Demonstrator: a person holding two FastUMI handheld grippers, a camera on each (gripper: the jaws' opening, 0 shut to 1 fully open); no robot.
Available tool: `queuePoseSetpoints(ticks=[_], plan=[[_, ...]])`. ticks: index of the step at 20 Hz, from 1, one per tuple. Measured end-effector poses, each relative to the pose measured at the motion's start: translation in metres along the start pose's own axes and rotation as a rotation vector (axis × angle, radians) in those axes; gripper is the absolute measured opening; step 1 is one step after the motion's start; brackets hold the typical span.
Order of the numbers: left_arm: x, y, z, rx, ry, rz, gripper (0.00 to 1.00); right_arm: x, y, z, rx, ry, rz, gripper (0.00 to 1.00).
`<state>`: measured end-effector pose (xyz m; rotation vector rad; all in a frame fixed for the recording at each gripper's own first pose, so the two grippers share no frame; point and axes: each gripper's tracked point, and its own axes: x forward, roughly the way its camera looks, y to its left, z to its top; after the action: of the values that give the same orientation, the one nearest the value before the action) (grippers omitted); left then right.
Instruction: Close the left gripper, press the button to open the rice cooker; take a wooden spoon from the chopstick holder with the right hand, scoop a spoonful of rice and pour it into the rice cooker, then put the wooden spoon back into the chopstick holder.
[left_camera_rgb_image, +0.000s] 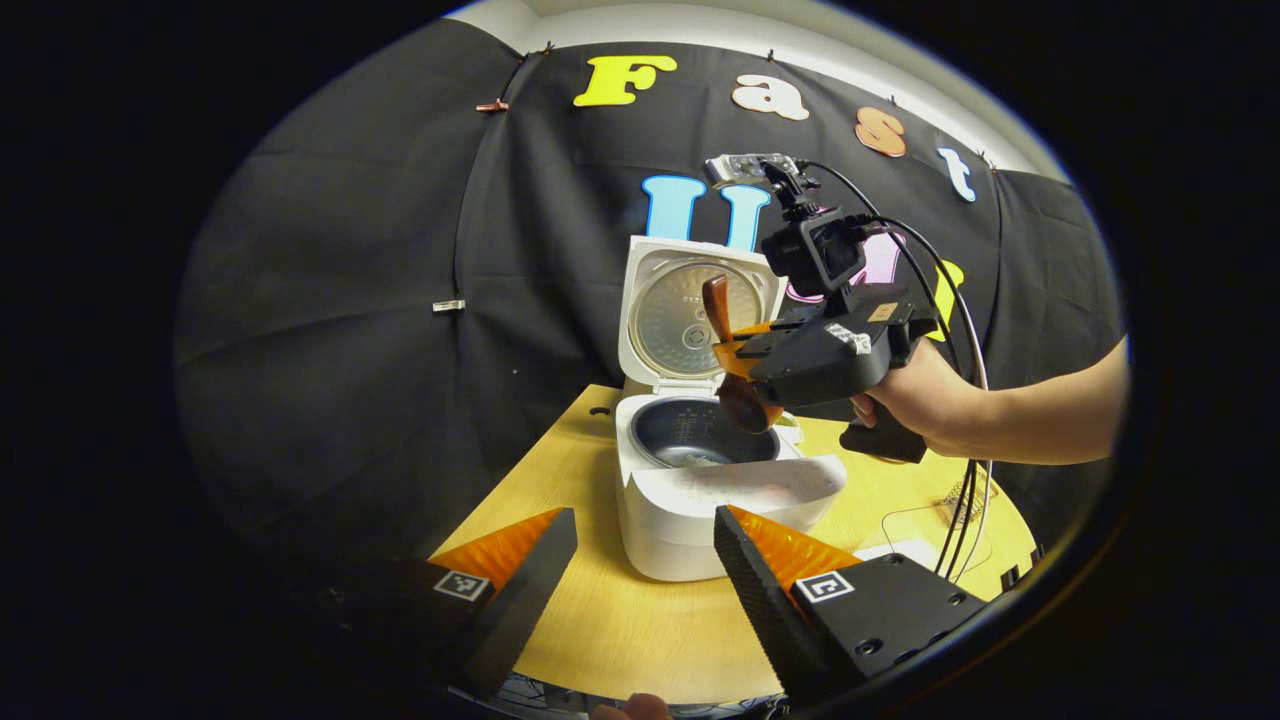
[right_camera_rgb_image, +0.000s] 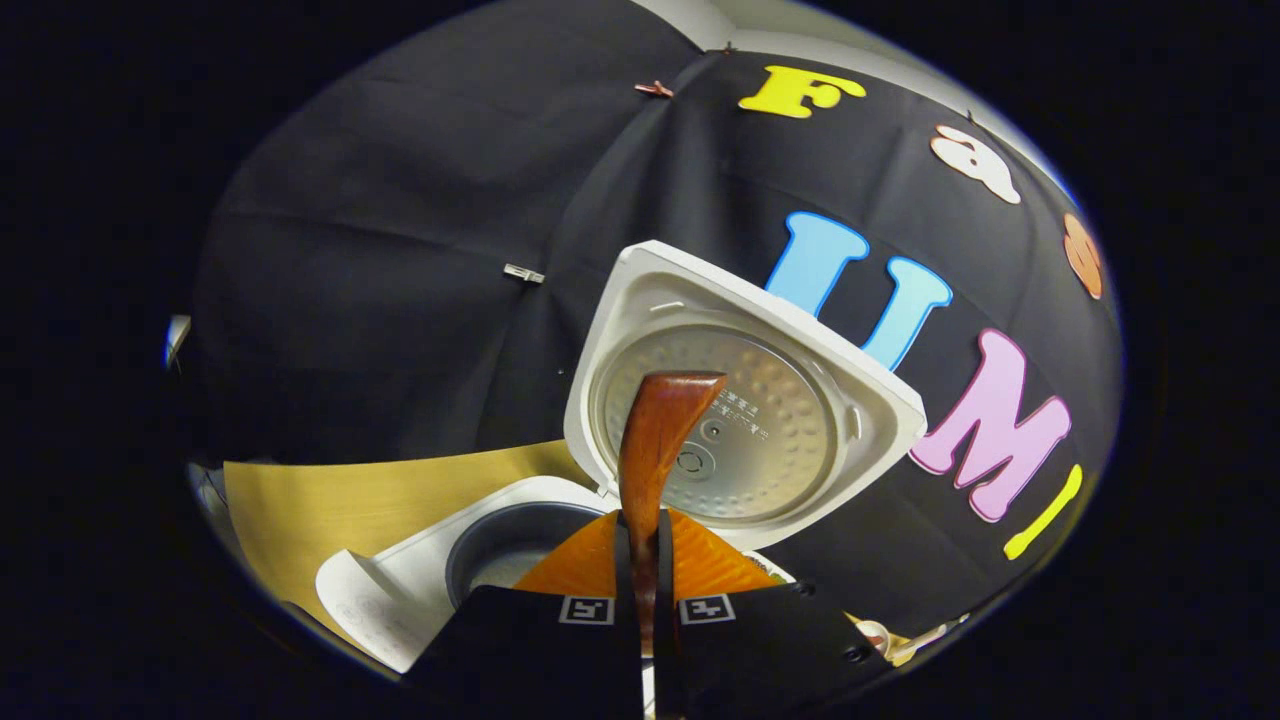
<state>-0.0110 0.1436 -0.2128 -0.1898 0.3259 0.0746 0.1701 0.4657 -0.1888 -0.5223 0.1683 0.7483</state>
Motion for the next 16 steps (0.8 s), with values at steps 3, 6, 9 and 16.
queuePoseSetpoints(ticks=[3,6,9,16], plan=[[-0.002,0.0,-0.001,0.001,0.001,0.004,0.95,-0.002,0.004,0.0,-0.038,-0.001,0.009,0.13],[-0.006,0.002,-0.002,-0.001,0.001,0.013,0.95,-0.001,0.0,-0.006,0.114,0.035,0.015,0.08],[-0.012,0.002,-0.003,0.003,0.002,0.02,0.95,-0.001,-0.018,-0.015,0.384,0.077,-0.018,0.09],[-0.026,-0.003,0.006,0.022,-0.01,0.022,0.95,-0.025,-0.078,-0.028,0.957,0.055,-0.085,0.09]])
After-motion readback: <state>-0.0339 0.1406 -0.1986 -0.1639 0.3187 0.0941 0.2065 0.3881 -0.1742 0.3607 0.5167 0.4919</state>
